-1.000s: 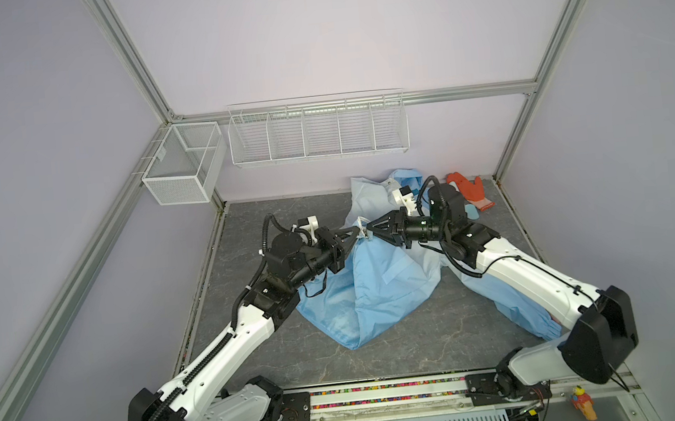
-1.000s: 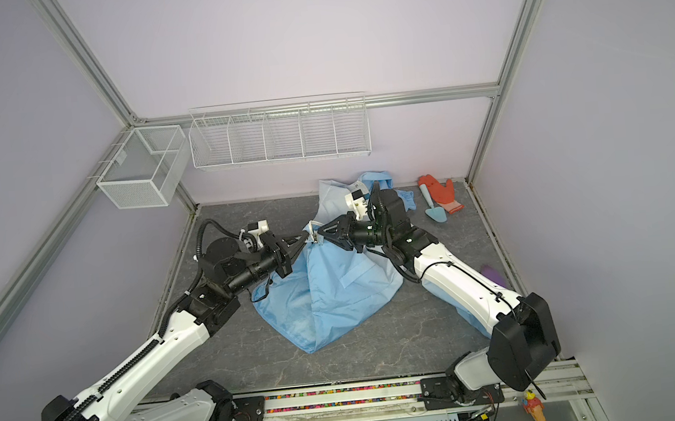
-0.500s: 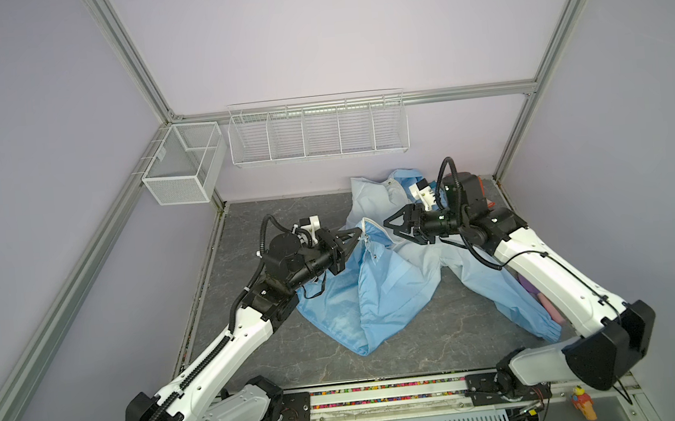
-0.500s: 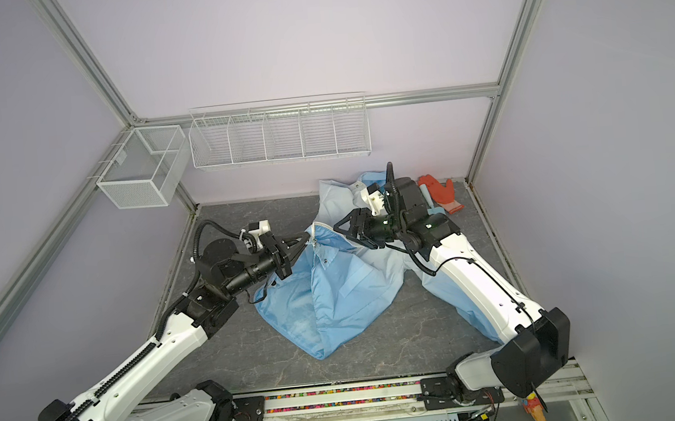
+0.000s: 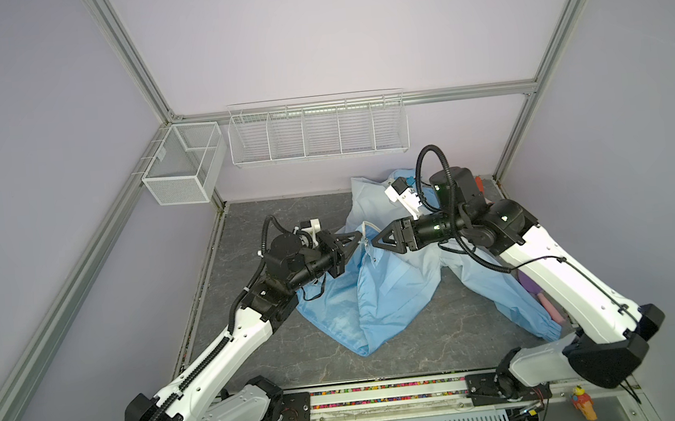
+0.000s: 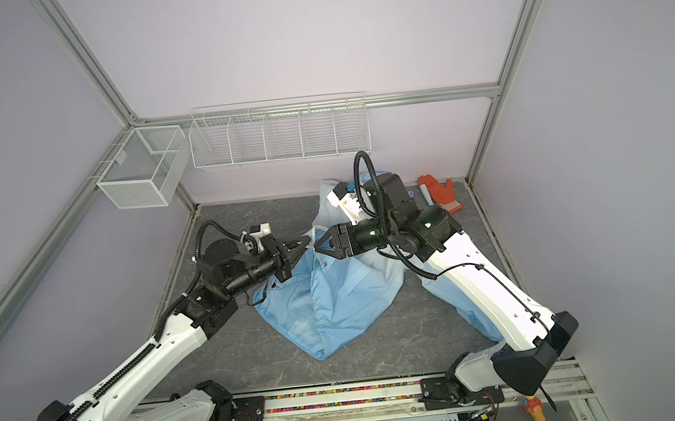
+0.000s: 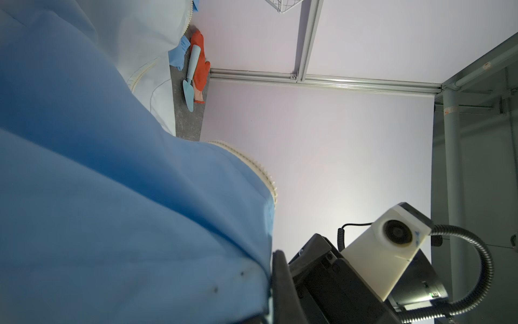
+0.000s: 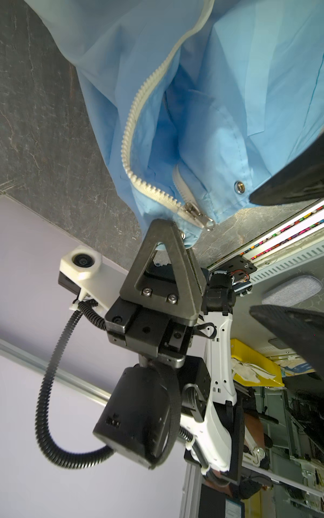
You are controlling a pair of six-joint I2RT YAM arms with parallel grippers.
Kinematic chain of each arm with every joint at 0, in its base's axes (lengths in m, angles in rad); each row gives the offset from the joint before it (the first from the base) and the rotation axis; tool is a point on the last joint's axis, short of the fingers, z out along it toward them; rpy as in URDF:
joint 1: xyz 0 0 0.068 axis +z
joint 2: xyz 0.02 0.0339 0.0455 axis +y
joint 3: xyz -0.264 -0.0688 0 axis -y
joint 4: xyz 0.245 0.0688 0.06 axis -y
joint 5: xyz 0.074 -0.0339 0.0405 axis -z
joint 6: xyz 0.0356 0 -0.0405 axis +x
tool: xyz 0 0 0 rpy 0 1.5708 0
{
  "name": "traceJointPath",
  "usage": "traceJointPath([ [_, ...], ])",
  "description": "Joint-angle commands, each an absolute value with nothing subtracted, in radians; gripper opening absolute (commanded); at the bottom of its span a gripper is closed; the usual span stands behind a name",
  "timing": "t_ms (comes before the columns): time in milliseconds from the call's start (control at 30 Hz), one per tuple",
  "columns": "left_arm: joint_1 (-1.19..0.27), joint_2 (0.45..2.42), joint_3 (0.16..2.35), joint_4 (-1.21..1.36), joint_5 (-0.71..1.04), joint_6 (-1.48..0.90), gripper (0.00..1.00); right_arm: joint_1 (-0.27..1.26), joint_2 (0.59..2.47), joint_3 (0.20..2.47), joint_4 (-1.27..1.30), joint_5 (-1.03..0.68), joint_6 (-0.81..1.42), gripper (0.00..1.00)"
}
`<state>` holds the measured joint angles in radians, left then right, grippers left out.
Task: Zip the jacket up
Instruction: 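Move the right gripper to the zipper slider pull and open it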
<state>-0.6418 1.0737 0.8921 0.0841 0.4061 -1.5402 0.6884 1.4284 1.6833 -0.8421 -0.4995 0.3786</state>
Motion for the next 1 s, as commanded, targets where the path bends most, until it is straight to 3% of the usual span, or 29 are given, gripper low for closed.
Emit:
traceJointPath([
  [0,-0.646,1.045,0.928,0.082,0.424,-1.537,0.00,0.729,1.470,1.731,-0.950,-0.410,0.224,0.57],
  [167,-0.646,1.042,0.940,0.062,0.429,-1.530,0.00,0.753,1.516,1.793,-1.018,-0.366,0.170,0.50],
  [600,-0.646,1.039,0.949,0.064,0.437,-1.531,0.00,0.790,1.612,1.894,-1.065,-0.302,0.120,0.51],
  [967,-0.646,1.038,0.943,0.072,0.440,-1.534,0.00,0.793,1.618,1.899,-1.059,-0.256,0.129,0.40],
])
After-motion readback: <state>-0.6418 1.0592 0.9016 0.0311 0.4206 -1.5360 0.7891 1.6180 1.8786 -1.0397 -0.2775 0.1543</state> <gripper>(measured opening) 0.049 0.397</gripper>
